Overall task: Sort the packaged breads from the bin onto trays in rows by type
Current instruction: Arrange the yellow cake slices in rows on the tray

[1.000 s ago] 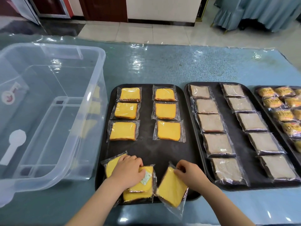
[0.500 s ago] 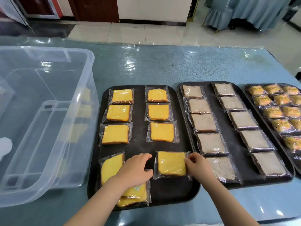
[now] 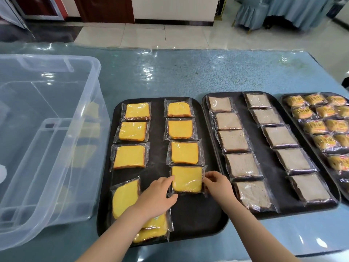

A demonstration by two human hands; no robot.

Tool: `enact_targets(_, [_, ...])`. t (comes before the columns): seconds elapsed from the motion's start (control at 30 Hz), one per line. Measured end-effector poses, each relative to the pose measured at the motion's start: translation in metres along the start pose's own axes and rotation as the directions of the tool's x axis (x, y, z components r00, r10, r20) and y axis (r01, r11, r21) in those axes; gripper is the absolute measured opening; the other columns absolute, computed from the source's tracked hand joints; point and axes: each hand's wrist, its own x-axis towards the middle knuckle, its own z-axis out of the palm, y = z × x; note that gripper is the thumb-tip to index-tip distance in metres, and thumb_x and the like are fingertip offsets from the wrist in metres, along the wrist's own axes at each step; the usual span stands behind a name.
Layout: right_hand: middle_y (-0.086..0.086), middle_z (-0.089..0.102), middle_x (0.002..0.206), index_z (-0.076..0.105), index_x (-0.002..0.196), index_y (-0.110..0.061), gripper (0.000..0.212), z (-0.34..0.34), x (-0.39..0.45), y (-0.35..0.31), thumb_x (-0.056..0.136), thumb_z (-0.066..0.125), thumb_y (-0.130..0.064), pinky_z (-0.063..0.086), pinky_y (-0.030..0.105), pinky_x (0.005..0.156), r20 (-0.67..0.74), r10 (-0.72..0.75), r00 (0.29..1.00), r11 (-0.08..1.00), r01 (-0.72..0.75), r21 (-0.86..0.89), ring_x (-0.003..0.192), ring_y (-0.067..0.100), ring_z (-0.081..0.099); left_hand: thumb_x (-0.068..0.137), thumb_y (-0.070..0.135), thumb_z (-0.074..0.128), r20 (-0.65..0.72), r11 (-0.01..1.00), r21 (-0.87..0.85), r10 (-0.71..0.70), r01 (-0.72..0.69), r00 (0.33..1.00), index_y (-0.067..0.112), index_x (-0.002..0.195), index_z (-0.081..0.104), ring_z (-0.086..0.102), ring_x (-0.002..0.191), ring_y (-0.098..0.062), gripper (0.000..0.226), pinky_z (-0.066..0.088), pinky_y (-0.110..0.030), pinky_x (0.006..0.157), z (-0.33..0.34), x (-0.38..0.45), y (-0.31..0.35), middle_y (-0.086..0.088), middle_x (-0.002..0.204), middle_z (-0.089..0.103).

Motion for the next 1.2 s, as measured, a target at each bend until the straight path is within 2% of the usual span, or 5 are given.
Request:
enact_targets(0.17, [-0.005,0.069,0.093,0.062,0.104,-0.026,0.014,0.001,0.004,0.003,0.091,0.062,-0.021,0.058,0.033,0.078,-0.008,-0.026,1.0,1.0,0.026,-0.015,0.085,0.016,0.067,0.095,0.048,0.047,-0.005,0.997,0.073,0.002,-0.001,1.0,0.036,0.153,0.019,0.031,0.133,-0.012,0.065,0.042,-0.028,0.1,0.006,0.002,-0.001,0.009,0.146,0.031])
enact_targets(0.33, [-0.01,0.061,0.093,0.054,0.11,-0.022,0.021,0.001,0.004,0.003,0.091,0.063,-0.025,0.047,0.018,0.068,-0.026,-0.08,0.996,0.987,0.076,-0.14,0.084,0.005,0.06,0.095,0.049,0.047,-0.013,0.992,0.124,-0.004,0.006,1.0,0.035,0.153,0.015,0.031,0.133,-0.015,0.068,0.039,-0.032,0.105,0.013,0.006,-0.001,0.005,0.147,0.029])
enact_targets(0.57, [-0.007,0.049,0.106,0.047,0.122,-0.019,0.036,-0.005,-0.014,0.004,0.09,0.063,-0.024,0.042,0.021,0.078,-0.064,-0.355,0.933,0.887,0.314,-0.338,0.094,0.009,0.051,0.097,0.041,0.046,-0.123,0.994,0.108,0.012,0.002,0.992,0.036,0.151,0.024,0.023,0.142,-0.013,0.058,0.023,-0.036,0.117,-0.003,-0.007,-0.012,0.01,0.153,0.027])
enact_targets(0.87, [-0.013,0.055,0.097,0.049,0.115,-0.03,0.021,0.039,-0.043,-0.032,0.095,0.055,-0.026,0.048,0.018,0.071,0.296,-0.381,0.876,0.859,0.453,-0.236,0.08,0.005,0.057,0.092,0.014,0.055,-0.406,0.983,-0.101,-0.179,0.15,0.896,0.025,0.138,0.046,0.03,0.137,-0.011,0.048,0.024,-0.03,0.116,-0.02,-0.052,-0.069,0.008,0.143,0.041])
enact_targets(1.2, [-0.008,0.062,0.109,0.049,0.129,-0.025,0.044,0.109,-0.072,-0.068,0.091,0.056,-0.046,0.05,0.029,0.087,0.531,-0.432,0.729,0.729,0.629,-0.269,0.099,0.009,0.057,0.089,0.013,0.064,-0.344,0.925,-0.343,-0.287,0.165,0.894,0.028,0.132,0.051,0.035,0.131,-0.007,0.048,0.026,-0.023,0.108,0.006,-0.094,-0.106,0.011,0.142,0.035])
